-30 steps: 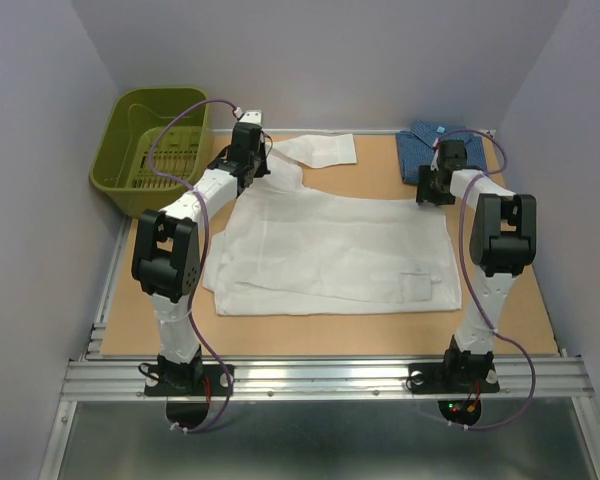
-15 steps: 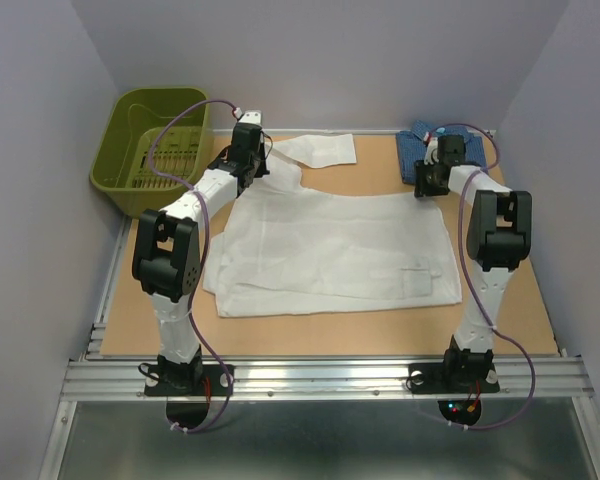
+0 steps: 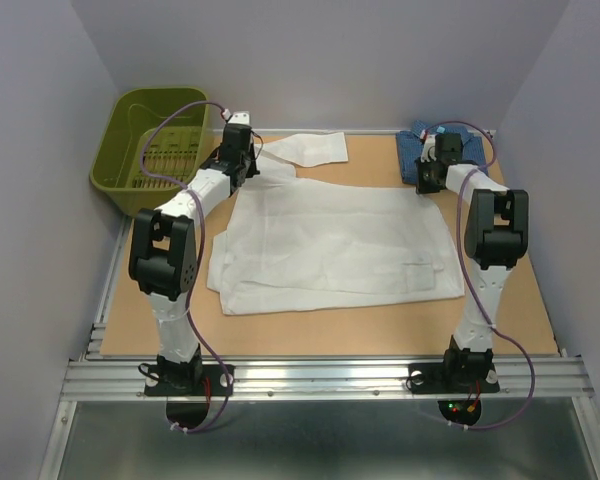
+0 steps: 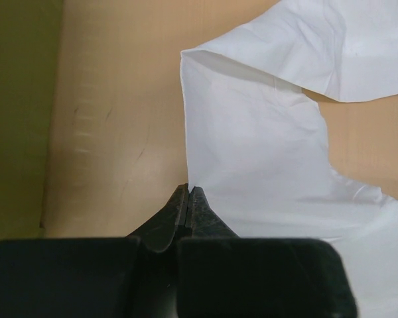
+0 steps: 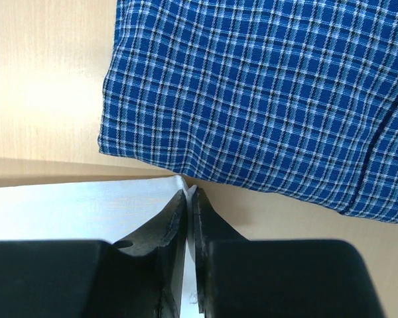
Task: Fold and stack the long sleeve shirts
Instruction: Fold the shirt
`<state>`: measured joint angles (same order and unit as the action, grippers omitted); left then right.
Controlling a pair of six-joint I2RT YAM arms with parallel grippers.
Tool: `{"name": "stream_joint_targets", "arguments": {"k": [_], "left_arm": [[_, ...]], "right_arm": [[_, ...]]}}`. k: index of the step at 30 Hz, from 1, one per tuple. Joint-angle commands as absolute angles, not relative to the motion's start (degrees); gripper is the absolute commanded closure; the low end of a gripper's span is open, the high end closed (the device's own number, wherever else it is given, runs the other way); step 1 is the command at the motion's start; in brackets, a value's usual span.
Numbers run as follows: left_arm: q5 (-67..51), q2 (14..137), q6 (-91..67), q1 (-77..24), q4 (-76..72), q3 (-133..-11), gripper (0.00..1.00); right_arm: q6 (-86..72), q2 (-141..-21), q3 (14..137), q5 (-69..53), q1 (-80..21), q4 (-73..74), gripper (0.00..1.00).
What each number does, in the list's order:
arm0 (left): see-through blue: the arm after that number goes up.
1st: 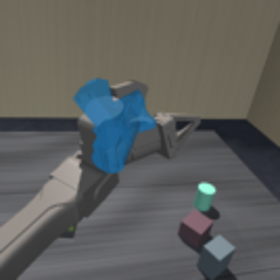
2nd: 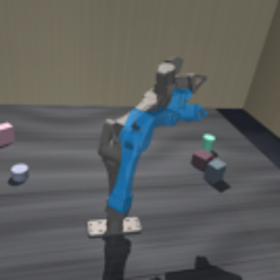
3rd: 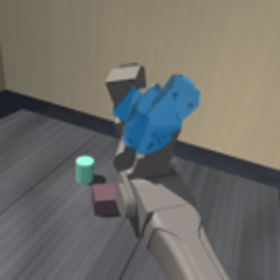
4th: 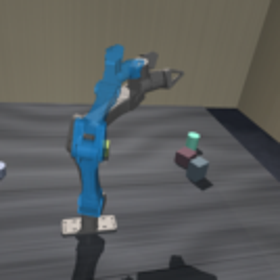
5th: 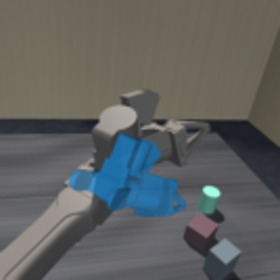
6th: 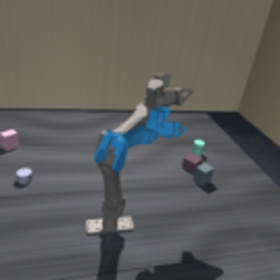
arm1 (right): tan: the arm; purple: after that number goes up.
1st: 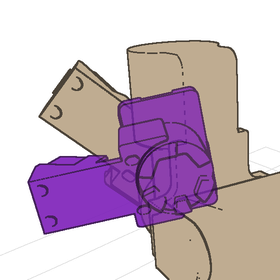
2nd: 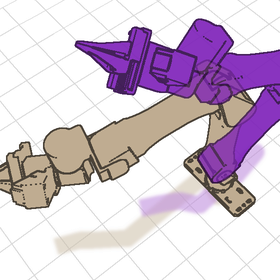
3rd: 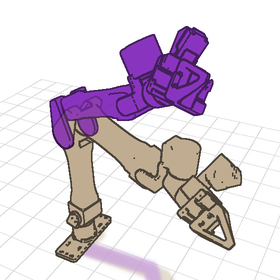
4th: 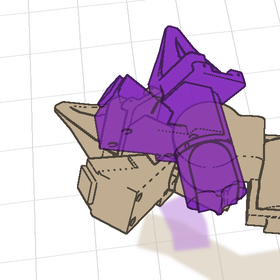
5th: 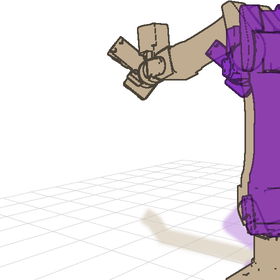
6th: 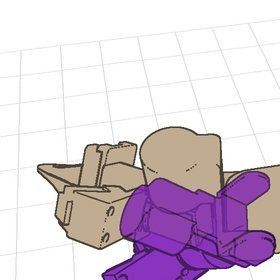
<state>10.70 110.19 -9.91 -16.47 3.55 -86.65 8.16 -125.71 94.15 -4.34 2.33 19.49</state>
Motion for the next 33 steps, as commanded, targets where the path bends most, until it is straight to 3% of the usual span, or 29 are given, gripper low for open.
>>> {"name": "stream_joint_targets", "arguments": {"k": [1, 20, 33], "left_arm": [[11.4, 106.2, -8.9, -15.4, 1.8, -86.7, 1.0], [11.0, 94.9, -10.6, -16.1, 1.0, -73.7, 1.0], [10.5, 87.7, -22.1, -19.1, 6.9, -60.2, 1.0]], "right_arm": [[9.1, -123.7, 94.6, -1.2, 2.6, 22.8, 0.88], [3.4, -107.5, 81.2, 5.3, 2.6, 18.2, 0.84], [-14.1, -93.2, 59.3, 5.4, 2.5, 13.3, 0.81]]}}
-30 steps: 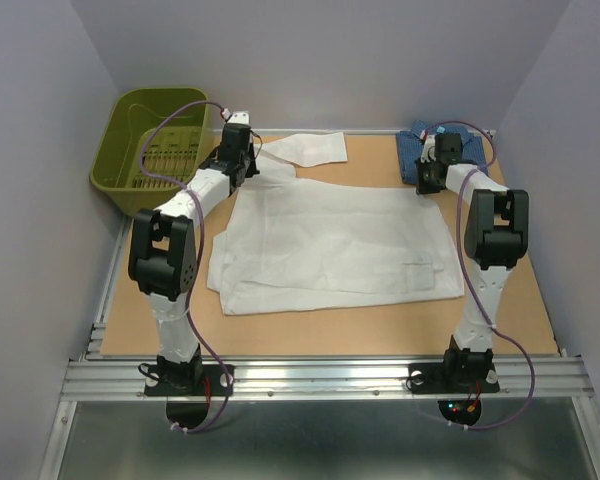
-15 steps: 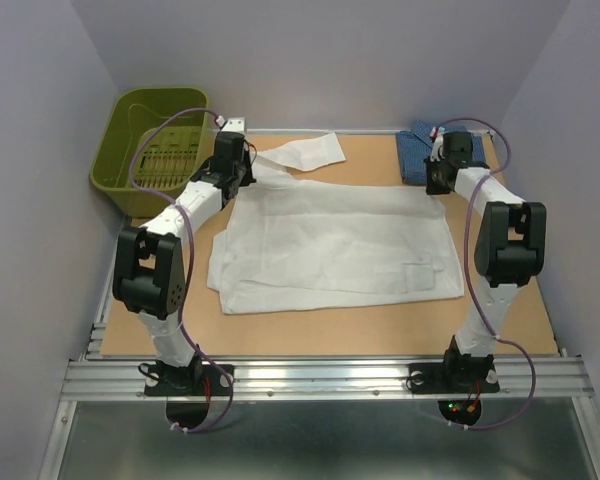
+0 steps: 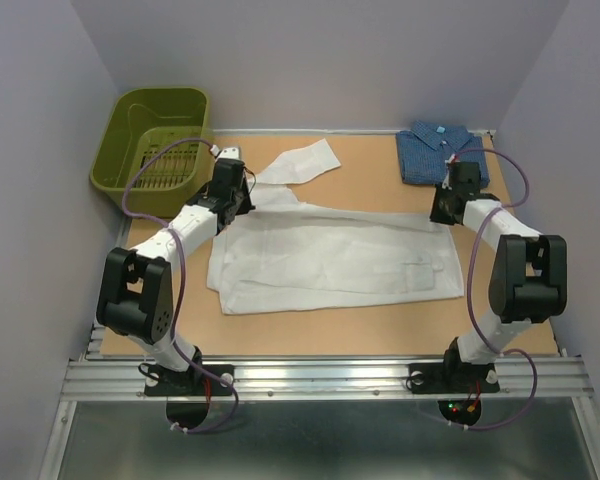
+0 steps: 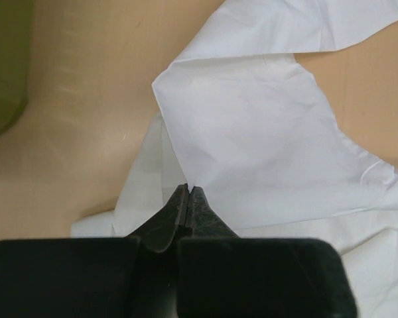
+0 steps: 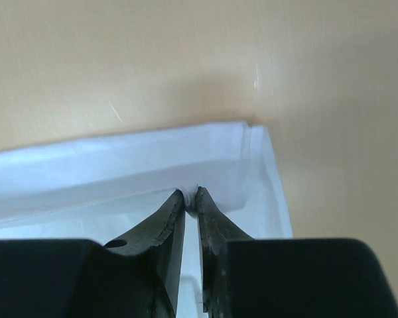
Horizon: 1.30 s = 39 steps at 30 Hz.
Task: Fold and stack the long sleeve shirts
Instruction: Fold the shirt
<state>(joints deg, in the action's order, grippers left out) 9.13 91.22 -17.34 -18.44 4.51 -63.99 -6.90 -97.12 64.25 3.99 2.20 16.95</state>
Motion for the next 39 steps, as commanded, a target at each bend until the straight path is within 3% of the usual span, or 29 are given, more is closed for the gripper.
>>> {"name": "stream_joint_targets", "arguments": {"k": [1, 6, 8, 11, 13, 15, 17, 23, 29, 34, 39], "left_arm": [[10.4, 87.5, -22.8, -19.4, 7.4, -59.3, 1.0], [9.8, 85.4, -27.3, -20.0, 8.5, -53.8, 0.89], [8.6, 84.2, -27.7, -20.2, 8.7, -52.1, 0.82], [6.2, 79.7, -27.2, -20.6, 9.2, -51.1, 0.58], [5.1, 77.5, -26.5, -20.8, 9.6, -50.5, 0.47], [4.1, 74.5, -25.9, -21.3, 9.6, -50.8, 0.35], [3.3, 72.3, -25.1, -21.6, 9.3, -51.3, 0.3], [2.2, 75.0, -23.5, -24.6, 6.0, -56.8, 0.32], [6.2, 87.6, -26.4, -27.8, 4.8, -64.1, 0.45], [8.0, 97.0, -30.2, -27.9, 5.7, -63.5, 0.54], [8.2, 95.7, -33.2, -27.9, 6.2, -56.5, 0.58]], "right_arm": [[-15.5, -91.9, 58.3, 5.4, 2.5, 13.1, 0.81], [-20.7, -88.8, 51.4, 2.8, 2.5, 12.3, 0.76], [-21.1, -86.1, 50.8, 2.4, 2.5, 12.2, 0.68], [-21.0, -81.5, 51.0, 0.4, 2.5, 12.2, 0.53], [-20.8, -79.5, 51.8, -1.8, 2.5, 12.1, 0.45], [-20.9, -77.9, 52.8, -4.4, 2.5, 12.1, 0.41], [-21.8, -78.0, 54.9, -7.4, 2.5, 11.9, 0.41], [-24.3, -84.5, 58.4, -11.6, 2.2, 8.8, 0.41], [-27.9, -92.3, 56.2, -7.6, 2.2, 5.5, 0.46], [-28.9, -93.7, 51.6, -6.9, 2.2, 4.1, 0.46], [-28.7, -92.8, 48.0, -5.2, 2.3, 4.2, 0.47]]}}
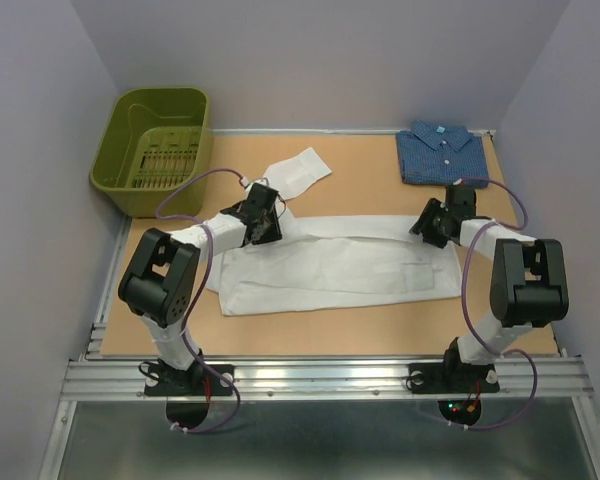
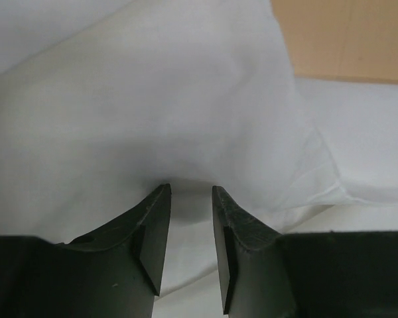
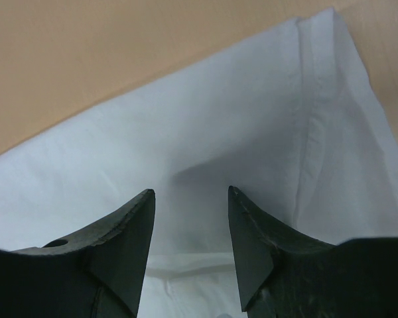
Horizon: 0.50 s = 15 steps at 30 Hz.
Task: Fold and stack the long sleeve shirts
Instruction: Fold the shirt
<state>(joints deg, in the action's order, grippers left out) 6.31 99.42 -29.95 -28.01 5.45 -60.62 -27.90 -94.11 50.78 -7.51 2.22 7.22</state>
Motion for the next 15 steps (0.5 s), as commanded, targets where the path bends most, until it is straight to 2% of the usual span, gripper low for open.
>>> {"name": "stream_joint_targets", "arguments": {"k": [1, 5, 9, 11, 12, 13, 15], "left_arm": [[7.8, 94.8, -33.3, -27.8, 6.3, -55.6, 0.58], [8.3, 88.9, -31.2, -27.9, 7.4, -54.3, 0.55], [15.1, 85.0, -21.5, -27.9, 8.0, -58.8, 0.36], [17.4, 85.5, -18.1, -27.9, 7.3, -62.8, 0.32], [18.2, 86.9, -16.2, -27.9, 6.1, -64.3, 0.24], [18.2, 88.0, -14.6, -27.9, 5.5, -65.9, 0.23], [17.0, 91.9, -10.3, -27.9, 3.3, -70.7, 0.16]], "right_arm": [[-28.7, -92.5, 47.6, -5.1, 2.3, 4.3, 0.47], [-27.2, -91.1, 47.0, -6.0, 2.2, 4.9, 0.46], [-25.1, -87.8, 48.0, -7.0, 2.1, 6.6, 0.43], [-24.2, -86.3, 48.4, -7.8, 1.8, 7.7, 0.38], [-23.3, -84.8, 48.9, -8.0, 1.5, 8.2, 0.36], [-22.9, -83.9, 49.1, -7.8, 0.7, 9.2, 0.29], [-22.7, -82.2, 49.2, -7.8, 0.1, 10.1, 0.22]]}}
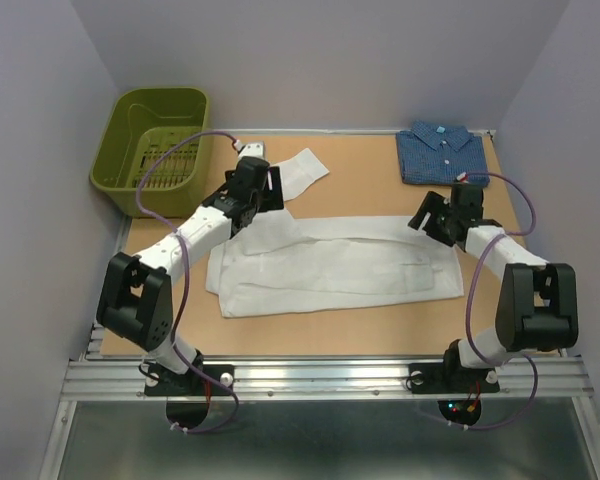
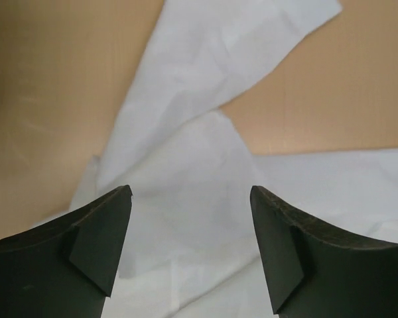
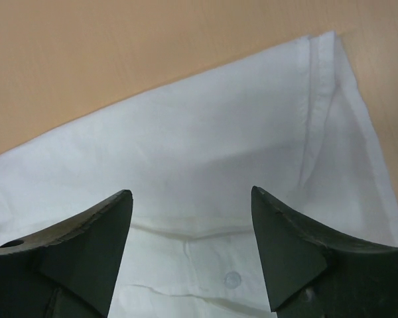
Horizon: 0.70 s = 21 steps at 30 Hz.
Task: Fold and stack the long sleeve shirts
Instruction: Fold the shirt
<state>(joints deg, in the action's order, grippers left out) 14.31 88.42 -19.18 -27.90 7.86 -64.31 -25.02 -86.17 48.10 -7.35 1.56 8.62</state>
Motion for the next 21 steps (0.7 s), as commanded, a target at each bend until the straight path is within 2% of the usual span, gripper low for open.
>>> {"name": "stream_joint_targets", "arguments": {"k": [1, 4, 14, 21], "left_arm": [[16.2, 93.5, -7.8, -27.9, 2.3, -73.4, 0.14], [14.4, 100.0, -4.8, -28.3, -1.2, -77.4, 0.1], [13.2, 118.9, -2.8, -30.8, -5.3, -95.9, 0.12], [14.8, 130.1, -4.1, -31.8, -6.1, -105.6, 0.19]], "right_arm": [[-22.7, -80.4, 49.1, -8.0, -1.5, 10.7, 0.14], [-22.7, -77.5, 49.0, -9.0, -4.1, 11.8, 0.0], [-22.9, -69.6, 45.9, -13.9, -7.7, 13.2, 0.0], [-22.5, -65.8, 43.4, -17.0, -7.7, 14.0, 0.0]]}}
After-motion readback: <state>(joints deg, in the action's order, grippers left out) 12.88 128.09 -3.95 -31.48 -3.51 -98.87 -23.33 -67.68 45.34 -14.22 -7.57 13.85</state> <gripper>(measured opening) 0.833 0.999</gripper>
